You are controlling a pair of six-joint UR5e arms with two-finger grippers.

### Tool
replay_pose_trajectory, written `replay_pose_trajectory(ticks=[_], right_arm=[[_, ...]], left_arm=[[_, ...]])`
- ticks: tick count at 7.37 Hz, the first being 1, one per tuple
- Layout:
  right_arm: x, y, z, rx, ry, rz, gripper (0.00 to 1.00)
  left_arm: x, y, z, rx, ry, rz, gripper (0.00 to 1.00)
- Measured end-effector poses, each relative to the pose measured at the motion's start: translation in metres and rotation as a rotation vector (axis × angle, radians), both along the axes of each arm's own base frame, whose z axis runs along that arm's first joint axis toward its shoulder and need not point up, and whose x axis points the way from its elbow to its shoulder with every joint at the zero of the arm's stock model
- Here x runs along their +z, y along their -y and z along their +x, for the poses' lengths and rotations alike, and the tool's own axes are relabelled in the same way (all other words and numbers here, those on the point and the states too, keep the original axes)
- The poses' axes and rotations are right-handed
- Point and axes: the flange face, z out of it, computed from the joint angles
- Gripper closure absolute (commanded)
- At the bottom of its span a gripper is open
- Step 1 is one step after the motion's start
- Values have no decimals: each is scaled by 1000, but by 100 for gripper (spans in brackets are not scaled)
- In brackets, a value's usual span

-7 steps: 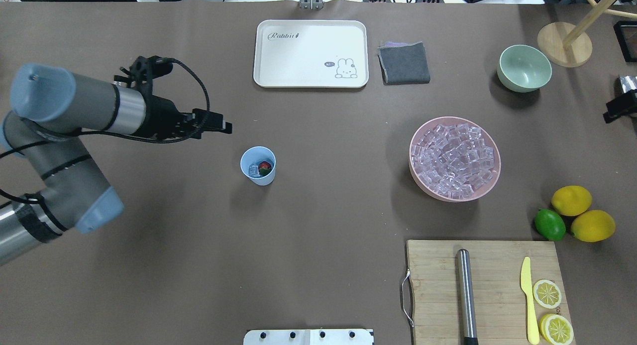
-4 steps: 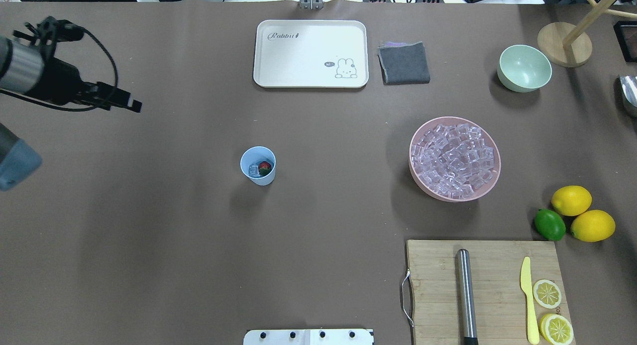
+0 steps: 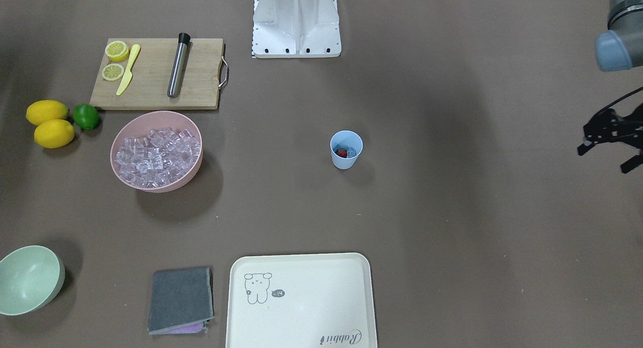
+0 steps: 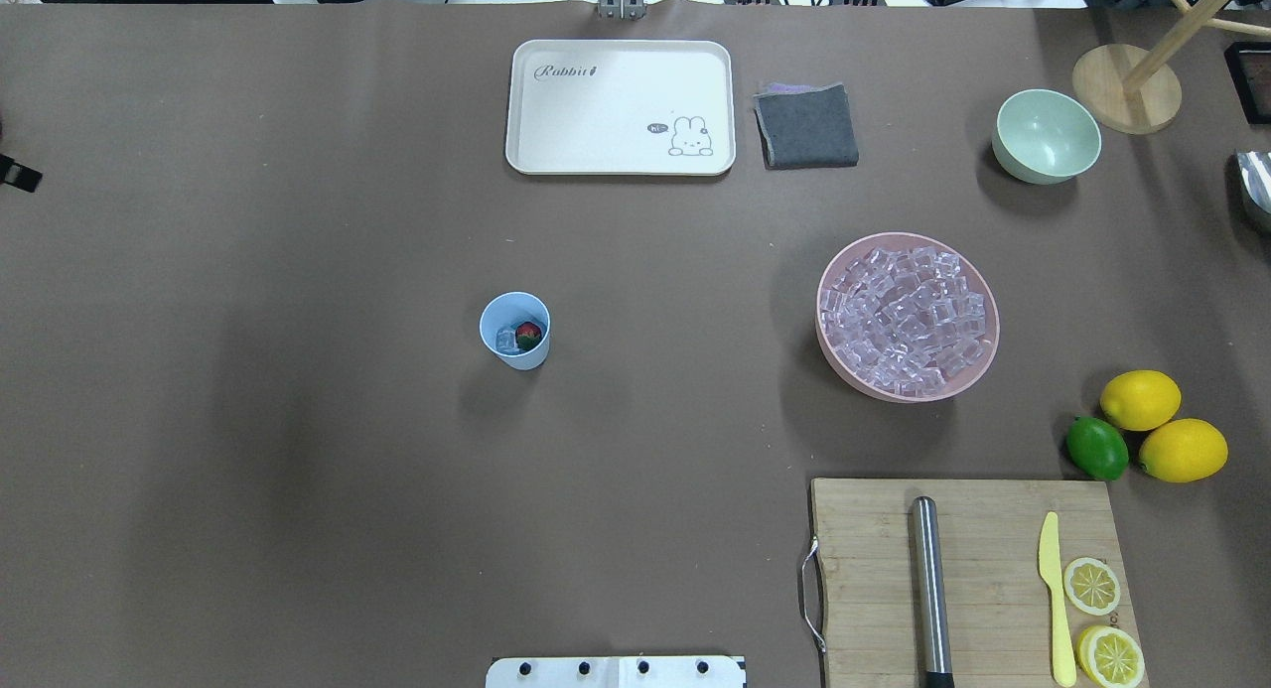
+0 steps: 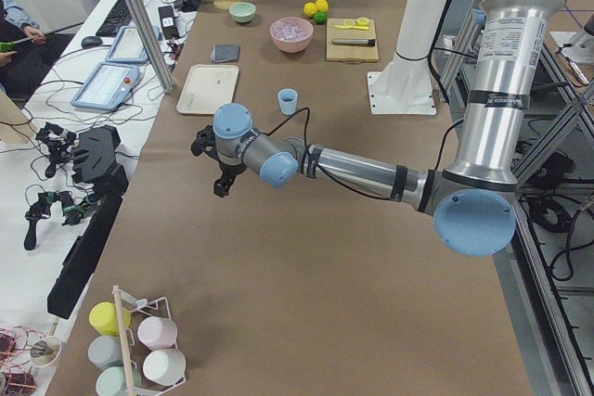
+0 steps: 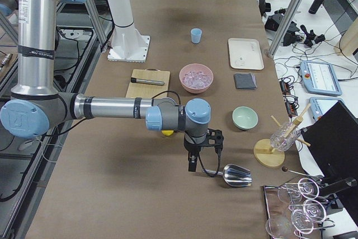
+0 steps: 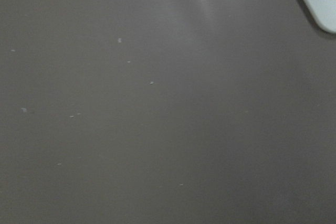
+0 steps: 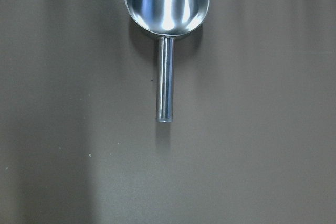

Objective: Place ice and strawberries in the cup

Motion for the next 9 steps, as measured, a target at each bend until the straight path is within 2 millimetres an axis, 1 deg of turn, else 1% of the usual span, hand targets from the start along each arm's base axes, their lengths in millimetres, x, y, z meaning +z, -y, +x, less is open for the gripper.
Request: replay_pose_trajectory(ticks=[1,2,3,4,5,6,7,9], right_arm=[[2,-1,0,0,0,-5,0],[3,-2,0,1,2,-7,0],[3,-3,0,1,10,-7,0],[2,-3,-1,0,18,-7,0],[2,-3,-1,0,22,-6,0],[2,-3,-1,0,24,-6,0],[1,-3,-1,0,25,-5,0],[0,-3,-1,0,26,-2,0]], left_arm=[[17,-1,-47,25,51,0,1],[37,-9,-85,42,88,-5,1],[64,-26,-108,52,132,-23,1],[88,-43,-123,45,190,-45,1],[101,-54,-139,22,231,-56,1],[108,-59,-149,1,238,-71,1],[113,-61,-153,-11,234,-85,1],[124,-67,-154,-14,232,-109,1]])
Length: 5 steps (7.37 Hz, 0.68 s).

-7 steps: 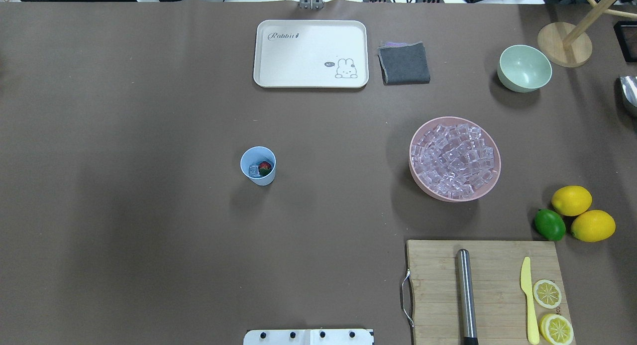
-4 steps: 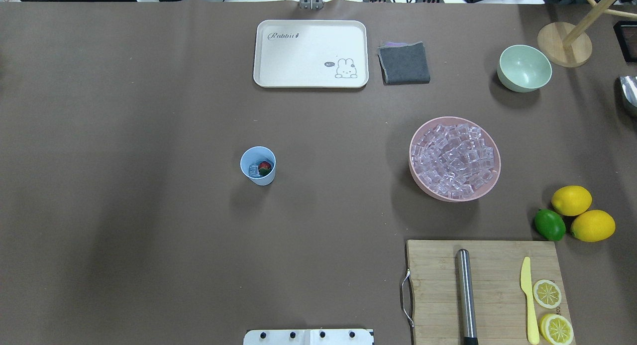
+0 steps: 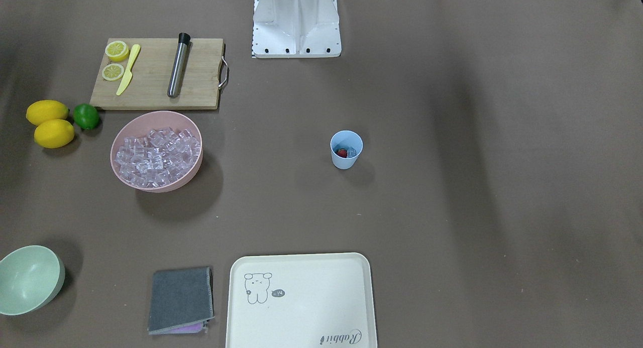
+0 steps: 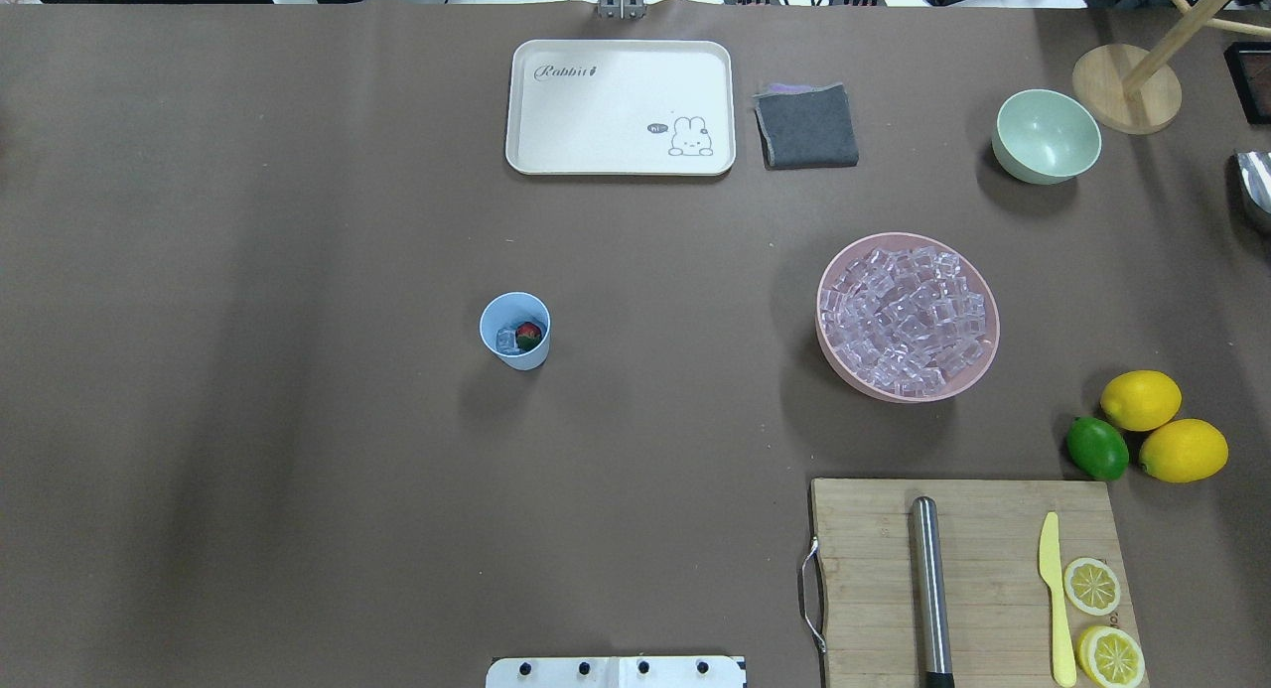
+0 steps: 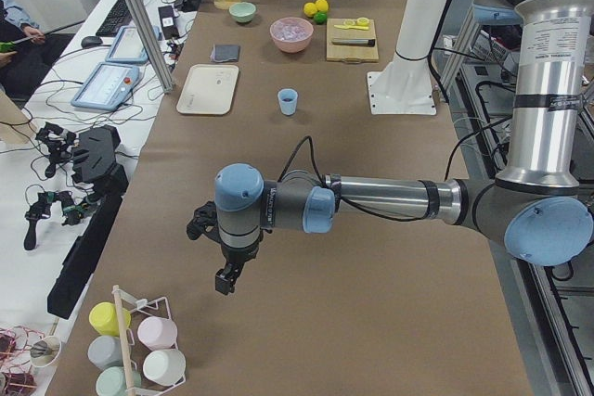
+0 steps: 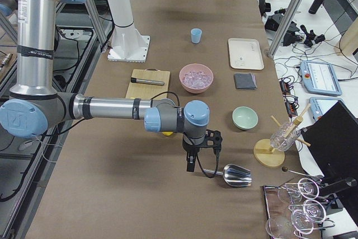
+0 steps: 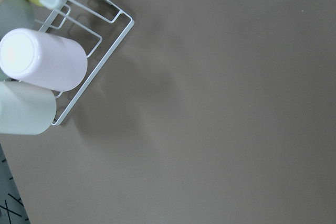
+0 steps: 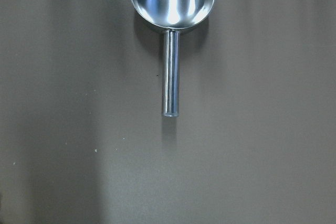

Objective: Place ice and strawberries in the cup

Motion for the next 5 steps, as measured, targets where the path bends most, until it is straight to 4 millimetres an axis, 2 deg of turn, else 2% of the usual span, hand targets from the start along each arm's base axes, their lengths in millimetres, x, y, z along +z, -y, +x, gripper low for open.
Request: replay_pose_trajectory(ticks=[5], right_arm=[[-3,-1,-1,0,12,3,0]], left_arm=[[36,-29,2,1,-10,-67,1]])
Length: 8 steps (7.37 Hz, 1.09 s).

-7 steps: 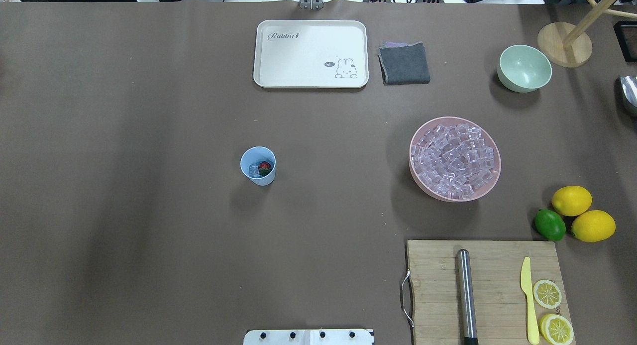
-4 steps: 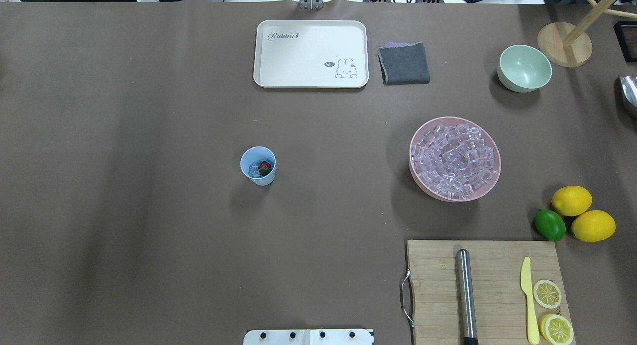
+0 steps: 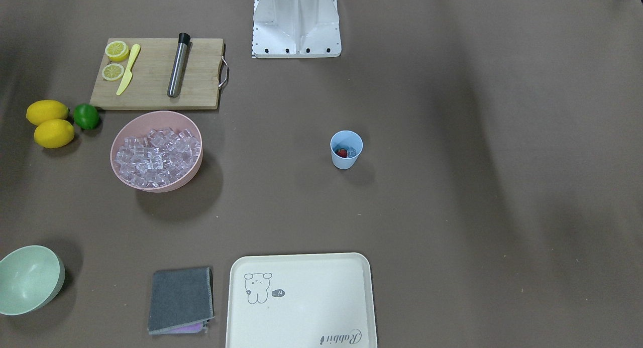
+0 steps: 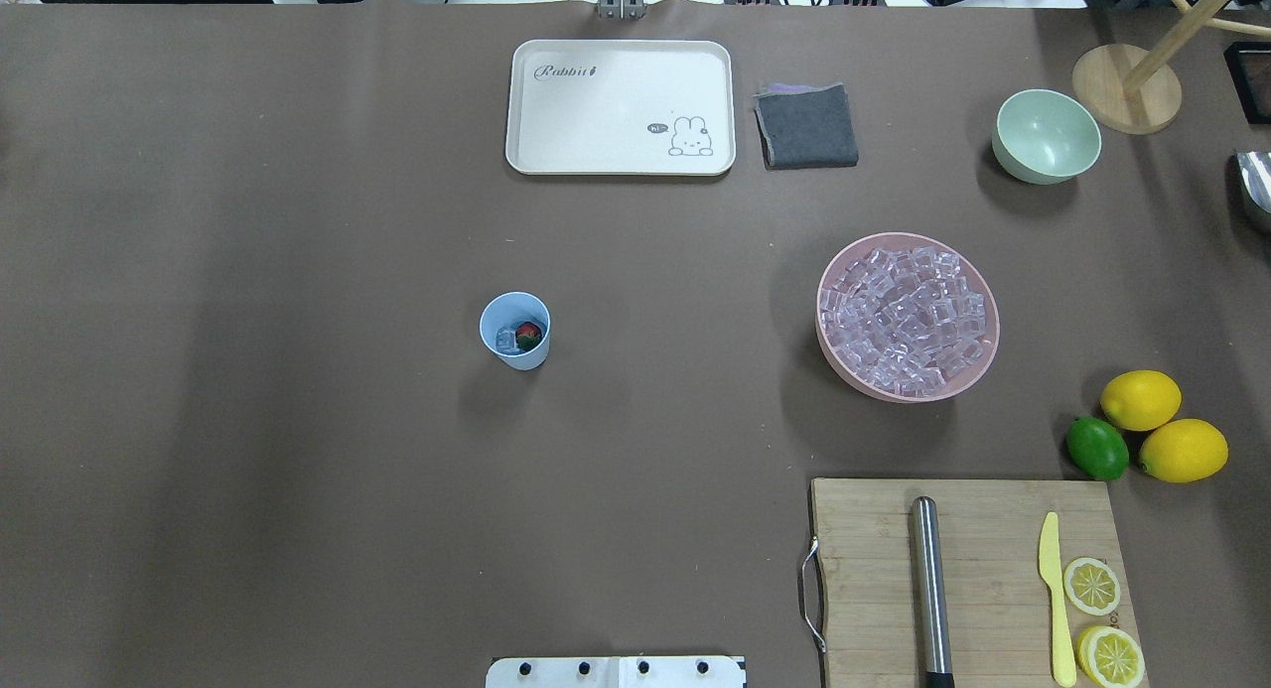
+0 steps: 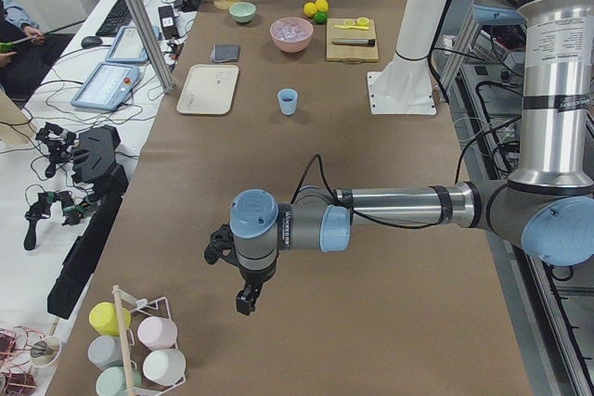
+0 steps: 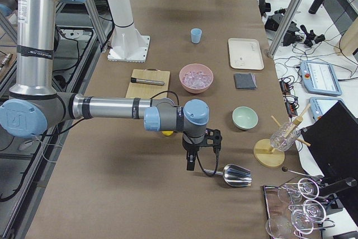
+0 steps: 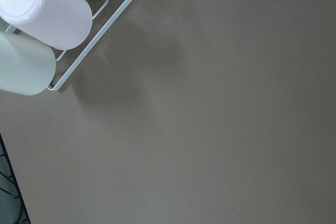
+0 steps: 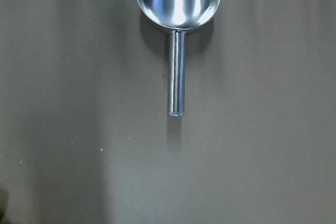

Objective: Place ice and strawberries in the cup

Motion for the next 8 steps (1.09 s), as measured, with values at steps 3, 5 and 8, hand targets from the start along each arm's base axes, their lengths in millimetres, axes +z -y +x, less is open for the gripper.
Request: replay_pose_trajectory(ticks=[3,5,8], right_arm=[[2,-3,0,-1,4,-6,0],[2,-3,0,0,4,-7,0],[2,-3,-1,0,13,-7,0]], left_arm=[[7,-3,0,0,-1,-13,1],[6,-3,0,0,-1,-12,1],[3,-1,0,0,0,-5,1]])
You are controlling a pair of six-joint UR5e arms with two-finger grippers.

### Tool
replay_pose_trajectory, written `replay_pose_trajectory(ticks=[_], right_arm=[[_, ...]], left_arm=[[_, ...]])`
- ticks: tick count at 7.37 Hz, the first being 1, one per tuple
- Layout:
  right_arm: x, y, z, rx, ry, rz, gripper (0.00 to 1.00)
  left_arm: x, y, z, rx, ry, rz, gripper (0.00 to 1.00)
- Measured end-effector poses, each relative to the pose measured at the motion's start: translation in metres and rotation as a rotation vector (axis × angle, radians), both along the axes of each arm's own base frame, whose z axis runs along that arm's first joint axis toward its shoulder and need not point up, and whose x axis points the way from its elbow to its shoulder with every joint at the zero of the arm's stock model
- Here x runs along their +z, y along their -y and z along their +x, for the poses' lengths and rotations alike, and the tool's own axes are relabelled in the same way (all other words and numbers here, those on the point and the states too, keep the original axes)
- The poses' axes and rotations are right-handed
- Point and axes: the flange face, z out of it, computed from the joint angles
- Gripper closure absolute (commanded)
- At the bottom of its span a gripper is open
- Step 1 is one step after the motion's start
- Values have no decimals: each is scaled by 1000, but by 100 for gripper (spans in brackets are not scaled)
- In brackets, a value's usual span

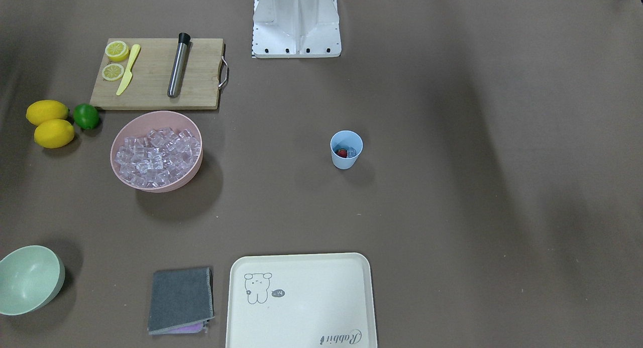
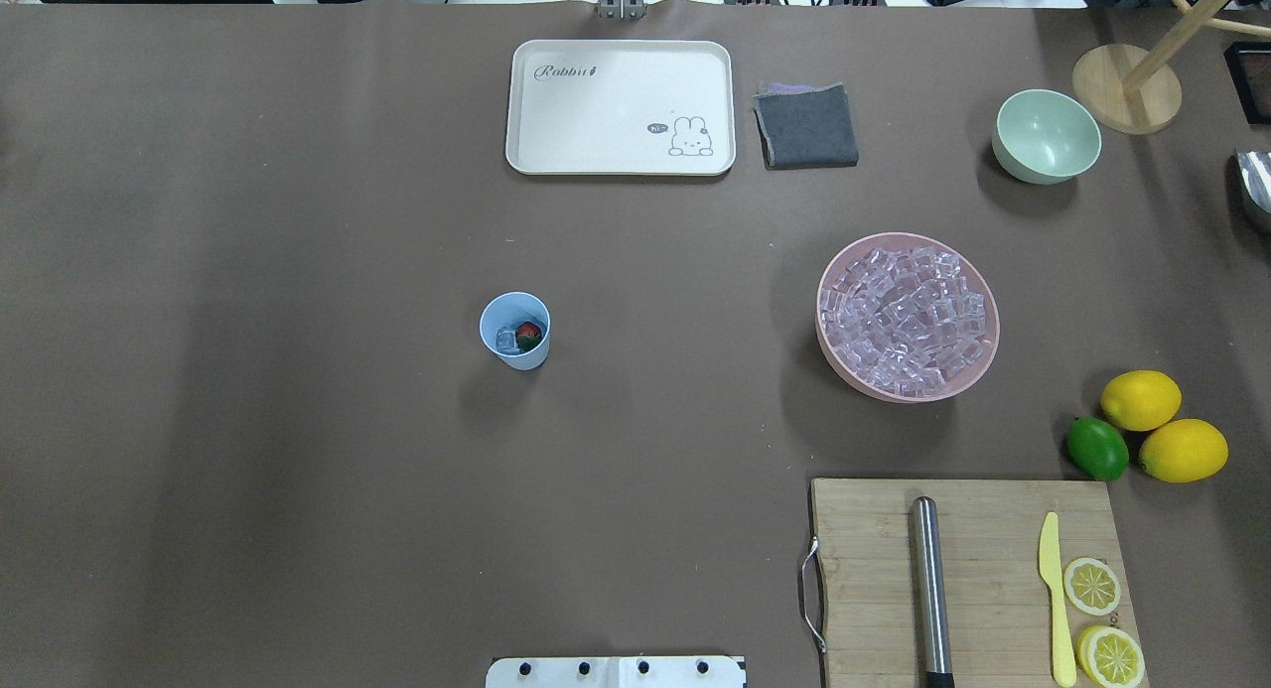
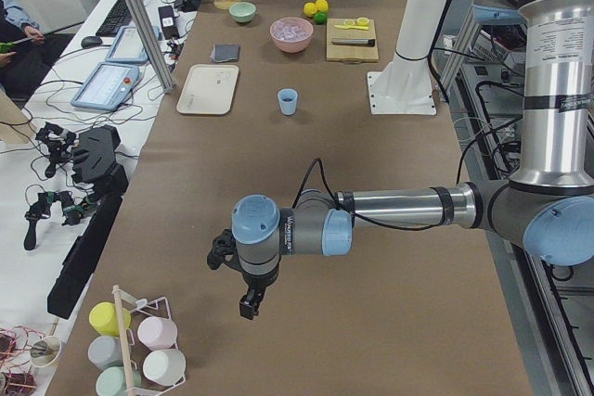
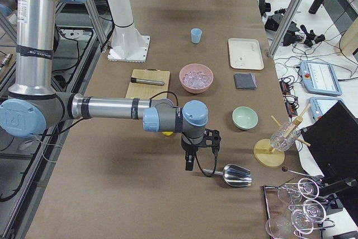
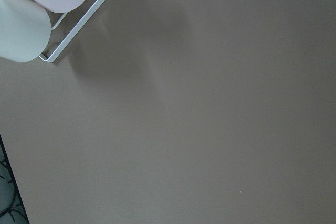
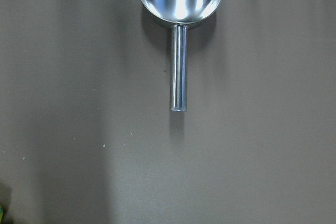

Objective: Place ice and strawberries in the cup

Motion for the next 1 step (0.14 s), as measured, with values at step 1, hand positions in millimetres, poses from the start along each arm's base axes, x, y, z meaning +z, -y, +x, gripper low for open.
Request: replay_pose_trajectory(ticks=[1], right_arm=[[0,0,0,0,2,0,0]], left_arm=[[-1,0,0,0,0,2,1]])
